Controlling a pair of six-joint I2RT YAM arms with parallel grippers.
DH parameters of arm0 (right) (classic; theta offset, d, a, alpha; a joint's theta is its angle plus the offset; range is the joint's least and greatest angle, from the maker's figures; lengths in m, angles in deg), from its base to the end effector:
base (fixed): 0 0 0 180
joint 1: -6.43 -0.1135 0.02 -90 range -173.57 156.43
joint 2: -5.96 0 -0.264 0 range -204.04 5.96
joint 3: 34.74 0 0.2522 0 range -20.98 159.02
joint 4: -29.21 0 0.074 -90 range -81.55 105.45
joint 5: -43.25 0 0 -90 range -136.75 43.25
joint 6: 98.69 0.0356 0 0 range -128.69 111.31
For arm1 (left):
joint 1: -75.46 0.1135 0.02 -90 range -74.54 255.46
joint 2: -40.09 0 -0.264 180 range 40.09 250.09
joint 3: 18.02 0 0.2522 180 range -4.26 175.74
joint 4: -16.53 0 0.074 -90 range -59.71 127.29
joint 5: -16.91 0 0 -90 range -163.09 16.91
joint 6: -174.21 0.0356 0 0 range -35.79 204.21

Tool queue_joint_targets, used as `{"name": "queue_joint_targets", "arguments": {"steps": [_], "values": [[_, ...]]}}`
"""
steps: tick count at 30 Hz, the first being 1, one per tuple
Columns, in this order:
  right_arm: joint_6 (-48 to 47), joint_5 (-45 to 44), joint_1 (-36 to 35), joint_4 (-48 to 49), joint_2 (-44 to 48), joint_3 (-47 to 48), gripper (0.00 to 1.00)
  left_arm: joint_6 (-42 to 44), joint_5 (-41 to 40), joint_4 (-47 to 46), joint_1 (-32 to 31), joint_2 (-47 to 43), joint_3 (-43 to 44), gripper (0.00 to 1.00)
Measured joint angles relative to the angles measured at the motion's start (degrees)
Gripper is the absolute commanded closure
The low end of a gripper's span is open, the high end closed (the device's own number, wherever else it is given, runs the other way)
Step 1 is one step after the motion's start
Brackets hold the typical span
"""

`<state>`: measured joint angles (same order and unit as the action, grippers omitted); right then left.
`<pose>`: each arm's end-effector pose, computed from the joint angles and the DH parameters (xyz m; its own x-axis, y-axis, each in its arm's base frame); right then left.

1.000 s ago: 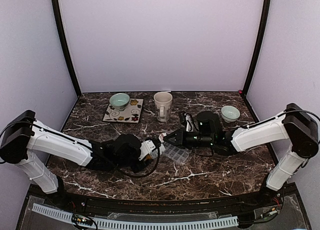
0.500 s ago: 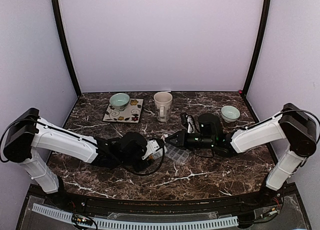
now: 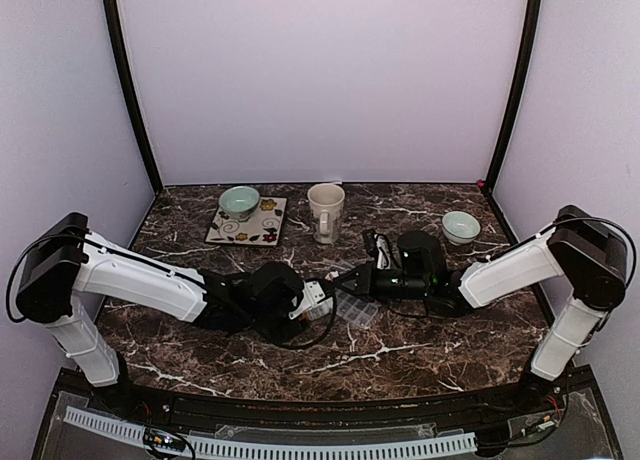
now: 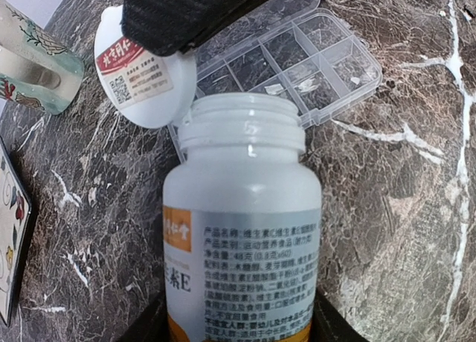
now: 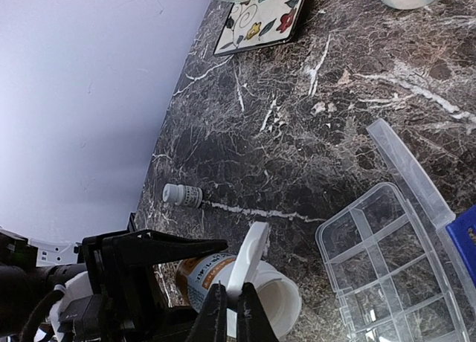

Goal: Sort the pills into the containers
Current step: Pour the pill into the compartment of the pill container.

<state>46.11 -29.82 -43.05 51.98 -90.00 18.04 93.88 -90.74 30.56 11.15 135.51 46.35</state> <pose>0.2082 0.2596 0.1658 -0.8698 0.1856 -0.4573 -0.3363 0.4553 0.8244 0.1559 -0.2992 0.1698 -0.1739 0.7308 -0.6600 0.8066 0.4902 0.3303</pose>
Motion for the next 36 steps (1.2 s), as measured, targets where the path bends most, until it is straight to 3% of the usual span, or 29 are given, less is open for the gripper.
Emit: {"name": "queue_joint_targets", "arguments": {"steps": [36], "values": [[0.6, 1.6, 1.9, 5.5, -3.4, -0.5, 0.95, 4.3, 0.9, 9.2, 2.2, 3.3, 7.4, 1.00]]}}
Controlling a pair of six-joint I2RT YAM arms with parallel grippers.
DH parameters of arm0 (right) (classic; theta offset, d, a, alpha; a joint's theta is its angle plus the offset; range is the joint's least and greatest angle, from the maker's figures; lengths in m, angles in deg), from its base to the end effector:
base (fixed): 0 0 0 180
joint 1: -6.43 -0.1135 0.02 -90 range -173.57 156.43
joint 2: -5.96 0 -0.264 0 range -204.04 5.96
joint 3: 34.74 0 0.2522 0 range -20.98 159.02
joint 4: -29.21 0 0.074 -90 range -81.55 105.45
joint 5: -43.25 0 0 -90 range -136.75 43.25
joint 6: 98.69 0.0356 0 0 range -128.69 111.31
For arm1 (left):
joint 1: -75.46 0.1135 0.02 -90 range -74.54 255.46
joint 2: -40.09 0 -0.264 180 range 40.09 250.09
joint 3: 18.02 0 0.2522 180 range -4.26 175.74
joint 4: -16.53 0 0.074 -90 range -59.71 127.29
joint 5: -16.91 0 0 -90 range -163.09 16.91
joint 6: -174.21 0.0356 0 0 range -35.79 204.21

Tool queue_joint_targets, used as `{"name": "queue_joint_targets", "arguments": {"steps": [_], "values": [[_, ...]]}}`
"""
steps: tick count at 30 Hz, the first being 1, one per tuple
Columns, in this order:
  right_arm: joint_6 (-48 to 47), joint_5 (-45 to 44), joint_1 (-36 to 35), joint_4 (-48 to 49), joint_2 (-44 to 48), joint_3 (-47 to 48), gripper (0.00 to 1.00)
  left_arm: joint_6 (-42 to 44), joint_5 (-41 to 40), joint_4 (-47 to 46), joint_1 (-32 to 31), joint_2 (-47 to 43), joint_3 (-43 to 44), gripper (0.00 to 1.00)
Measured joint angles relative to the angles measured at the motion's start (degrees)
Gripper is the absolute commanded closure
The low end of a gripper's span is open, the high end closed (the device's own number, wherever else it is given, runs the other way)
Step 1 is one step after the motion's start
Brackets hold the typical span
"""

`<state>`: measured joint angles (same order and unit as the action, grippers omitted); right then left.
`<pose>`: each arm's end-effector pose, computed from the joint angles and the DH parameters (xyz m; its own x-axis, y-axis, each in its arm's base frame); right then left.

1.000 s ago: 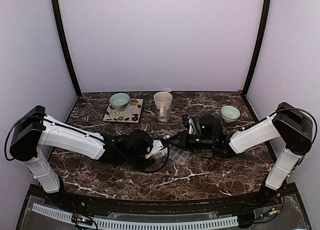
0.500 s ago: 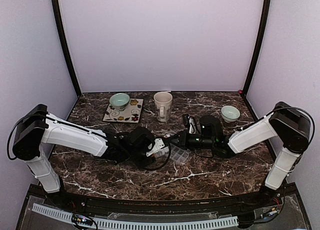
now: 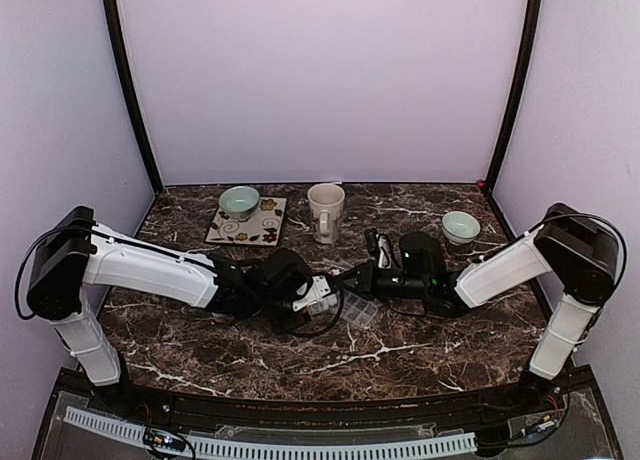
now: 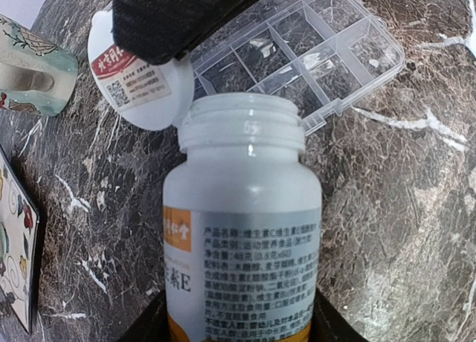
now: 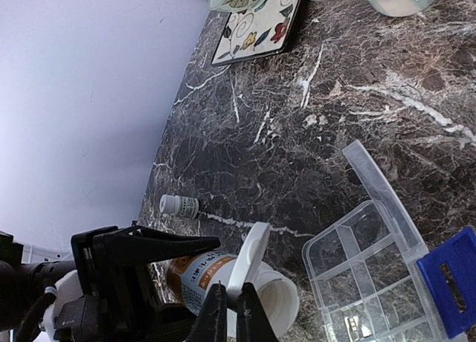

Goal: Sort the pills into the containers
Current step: Pour the pill into the compartment of the pill container.

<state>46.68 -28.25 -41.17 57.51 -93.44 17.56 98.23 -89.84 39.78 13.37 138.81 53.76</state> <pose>0.2188 0.2563 0.1545 -0.8664 0.2084 -0.4538 -0.3343 0.4332 0.8370 0.1748 -0.3081 0.1772 -0.1648 0.8067 -0.5675 0.8243 0.4286 0.3699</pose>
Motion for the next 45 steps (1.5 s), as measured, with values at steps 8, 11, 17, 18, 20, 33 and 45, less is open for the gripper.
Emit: {"name": "queue_joint_targets", "arguments": {"steps": [8, 11, 17, 18, 20, 33, 45], "values": [[-0.1, 0.0, 0.0, 0.2, 0.0, -0.1, 0.95, 0.6, 0.1, 2.5, 0.2, 0.6, 1.8, 1.00], [-0.2, 0.0, 0.0, 0.2, 0.0, -0.1, 0.95, 0.7, 0.2, 3.3, 0.2, 0.8, 2.3, 1.00], [-0.6, -0.1, 0.0, 0.2, -0.1, -0.1, 0.95, 0.9, 0.3, 4.5, 0.4, 1.5, 3.5, 1.00], [-0.7, -0.1, 0.0, 0.2, -0.2, -0.1, 0.95, 1.0, 0.3, 4.7, 0.5, 1.6, 3.7, 1.00], [-0.7, -0.1, 0.1, 0.2, -0.3, -0.1, 0.95, 1.1, 0.3, 5.1, 0.5, 2.0, 4.2, 1.00], [-1.5, -0.1, 0.3, 0.1, -0.9, -0.1, 0.95, 1.5, 0.1, 6.8, 1.2, 3.5, 5.7, 1.00], [-1.8, 0.2, 0.6, 0.1, -1.6, 0.3, 0.95, 2.3, -0.5, 8.8, 1.5, 4.8, 7.6, 1.00]]}}
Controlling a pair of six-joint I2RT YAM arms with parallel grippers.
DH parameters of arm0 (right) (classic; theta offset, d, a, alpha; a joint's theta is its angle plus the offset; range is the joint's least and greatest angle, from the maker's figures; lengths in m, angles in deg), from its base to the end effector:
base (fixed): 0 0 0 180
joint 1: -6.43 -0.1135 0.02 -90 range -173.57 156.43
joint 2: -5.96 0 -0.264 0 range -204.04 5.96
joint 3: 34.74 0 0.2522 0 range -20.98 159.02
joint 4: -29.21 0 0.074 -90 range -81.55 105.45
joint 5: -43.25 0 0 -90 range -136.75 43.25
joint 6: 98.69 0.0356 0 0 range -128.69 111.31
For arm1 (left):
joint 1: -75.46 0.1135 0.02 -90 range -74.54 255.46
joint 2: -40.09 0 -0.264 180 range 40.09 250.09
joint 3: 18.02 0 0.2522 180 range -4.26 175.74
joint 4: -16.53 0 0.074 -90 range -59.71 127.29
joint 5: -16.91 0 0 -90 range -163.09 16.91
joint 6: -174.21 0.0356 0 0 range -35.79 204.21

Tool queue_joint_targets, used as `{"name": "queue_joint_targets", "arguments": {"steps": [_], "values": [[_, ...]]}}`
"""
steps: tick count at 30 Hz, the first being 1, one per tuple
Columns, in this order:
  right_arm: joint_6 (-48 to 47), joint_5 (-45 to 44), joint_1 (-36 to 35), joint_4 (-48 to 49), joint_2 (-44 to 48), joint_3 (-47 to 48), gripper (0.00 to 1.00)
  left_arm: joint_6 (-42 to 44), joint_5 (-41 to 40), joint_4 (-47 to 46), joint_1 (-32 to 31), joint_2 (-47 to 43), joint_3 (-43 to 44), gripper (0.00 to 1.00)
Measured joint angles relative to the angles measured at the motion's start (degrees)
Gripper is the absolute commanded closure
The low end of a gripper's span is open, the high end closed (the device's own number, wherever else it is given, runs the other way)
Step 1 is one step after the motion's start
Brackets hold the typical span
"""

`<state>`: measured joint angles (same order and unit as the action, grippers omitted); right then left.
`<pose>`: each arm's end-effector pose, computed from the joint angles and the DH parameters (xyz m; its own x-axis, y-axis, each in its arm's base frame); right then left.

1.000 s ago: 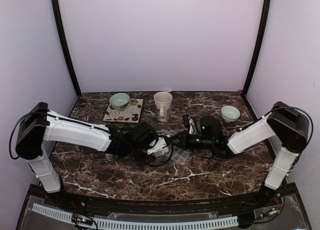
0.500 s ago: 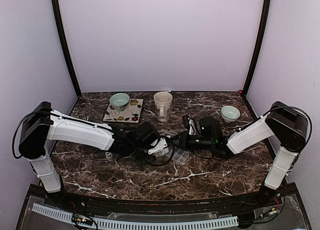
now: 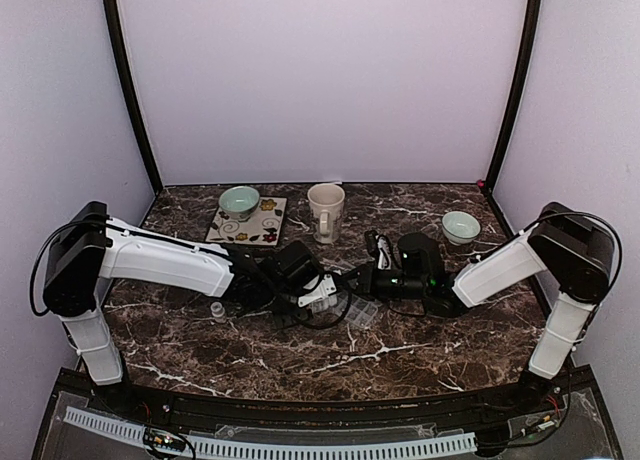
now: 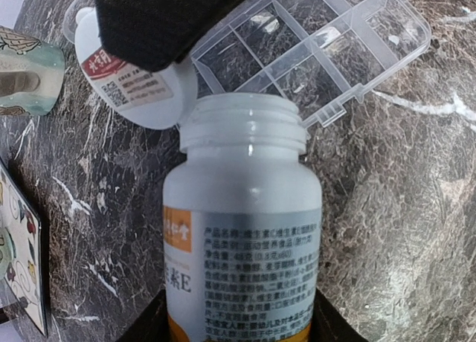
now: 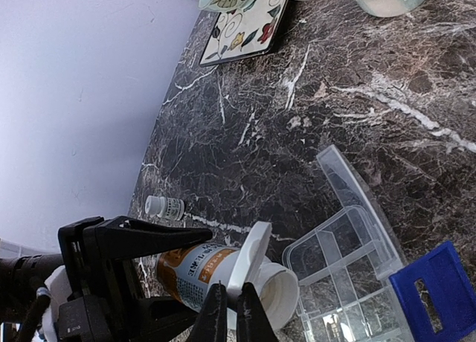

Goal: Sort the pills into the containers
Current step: Pour the pill into the compartment of the pill container.

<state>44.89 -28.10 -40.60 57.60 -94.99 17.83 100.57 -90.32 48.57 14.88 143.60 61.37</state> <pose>0.2227 0.2557 0.1473 -0.8611 0.1942 -0.4700 -0.3457 0.4542 0.8211 0.1919 -0.3188 0.1774 -0.1800 0.8668 -0.4650 0.8354 0.3842 0.3929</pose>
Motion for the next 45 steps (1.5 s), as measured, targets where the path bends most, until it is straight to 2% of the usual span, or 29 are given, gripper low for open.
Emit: {"name": "queue_joint_targets", "arguments": {"steps": [45], "values": [[-1.0, 0.2, 0.3, 0.0, -0.2, 0.6, 0.95, 1.7, -1.2, 8.7, 0.1, 2.3, 6.7, 1.00]]}}
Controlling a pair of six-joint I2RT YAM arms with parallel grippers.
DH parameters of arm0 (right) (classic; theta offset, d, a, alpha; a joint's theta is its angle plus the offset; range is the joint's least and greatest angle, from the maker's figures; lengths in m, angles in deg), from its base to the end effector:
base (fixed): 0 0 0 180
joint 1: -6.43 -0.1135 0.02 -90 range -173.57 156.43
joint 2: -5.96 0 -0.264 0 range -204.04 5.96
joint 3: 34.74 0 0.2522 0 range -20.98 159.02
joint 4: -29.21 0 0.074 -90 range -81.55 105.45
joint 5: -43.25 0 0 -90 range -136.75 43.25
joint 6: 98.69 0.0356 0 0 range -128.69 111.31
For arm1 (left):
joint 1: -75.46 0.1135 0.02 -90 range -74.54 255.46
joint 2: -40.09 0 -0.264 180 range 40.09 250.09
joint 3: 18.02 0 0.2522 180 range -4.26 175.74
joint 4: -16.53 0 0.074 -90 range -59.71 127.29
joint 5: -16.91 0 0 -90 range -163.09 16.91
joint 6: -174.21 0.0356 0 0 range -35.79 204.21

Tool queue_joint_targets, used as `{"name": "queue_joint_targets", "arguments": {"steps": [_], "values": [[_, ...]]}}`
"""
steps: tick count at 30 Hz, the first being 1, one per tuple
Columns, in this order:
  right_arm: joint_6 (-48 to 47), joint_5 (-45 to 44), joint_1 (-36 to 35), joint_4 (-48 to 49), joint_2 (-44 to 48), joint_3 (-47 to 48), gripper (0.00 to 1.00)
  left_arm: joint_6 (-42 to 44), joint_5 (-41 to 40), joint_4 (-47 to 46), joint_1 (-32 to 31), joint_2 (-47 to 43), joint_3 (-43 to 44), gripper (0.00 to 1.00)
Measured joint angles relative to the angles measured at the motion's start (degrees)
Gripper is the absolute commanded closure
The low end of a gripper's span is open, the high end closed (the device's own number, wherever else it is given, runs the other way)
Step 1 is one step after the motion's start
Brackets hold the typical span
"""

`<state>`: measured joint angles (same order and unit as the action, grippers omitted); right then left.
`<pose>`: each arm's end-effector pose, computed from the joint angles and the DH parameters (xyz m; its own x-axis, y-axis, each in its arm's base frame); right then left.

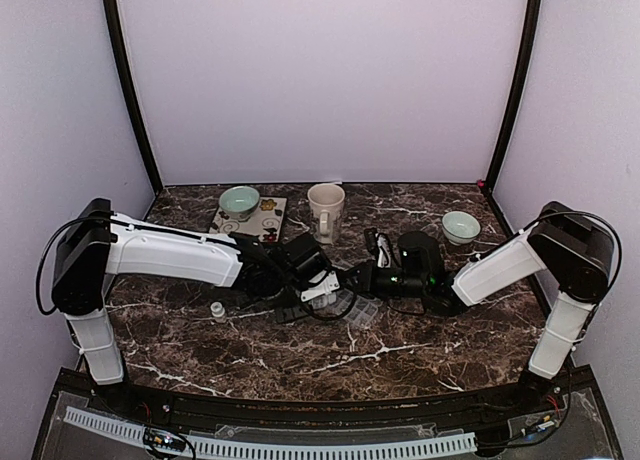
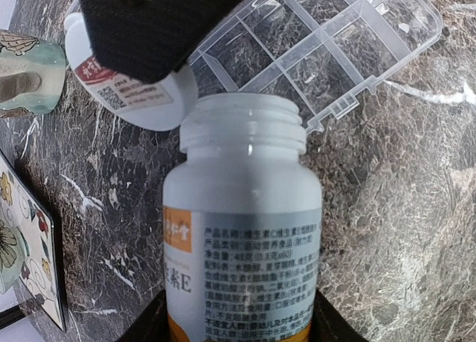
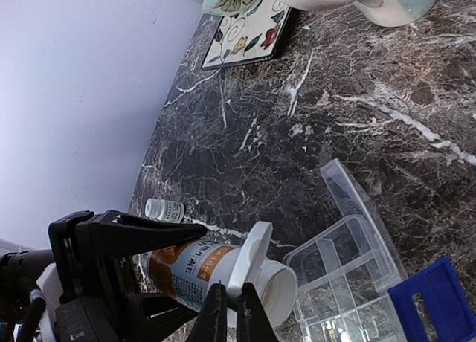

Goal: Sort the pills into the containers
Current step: Pour the pill into the compartment of the pill container.

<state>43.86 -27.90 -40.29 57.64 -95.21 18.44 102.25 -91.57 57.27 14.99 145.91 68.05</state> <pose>0.2257 0.2564 0.1491 -0.8522 0.1909 -0.4871 -0.3636 0.4532 0.8138 0.1983 -0.3272 0.1885 -0.1761 0.9068 -0.3829 0.8443 0.3392 0.4148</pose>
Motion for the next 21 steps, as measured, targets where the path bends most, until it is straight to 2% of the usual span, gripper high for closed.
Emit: {"name": "queue_joint_targets", "arguments": {"steps": [21], "values": [[0.0, 0.0, 0.0, 0.3, 0.0, -0.5, 0.95, 0.9, -1.1, 5.0, -0.5, 2.5, 4.4, 1.00]]}}
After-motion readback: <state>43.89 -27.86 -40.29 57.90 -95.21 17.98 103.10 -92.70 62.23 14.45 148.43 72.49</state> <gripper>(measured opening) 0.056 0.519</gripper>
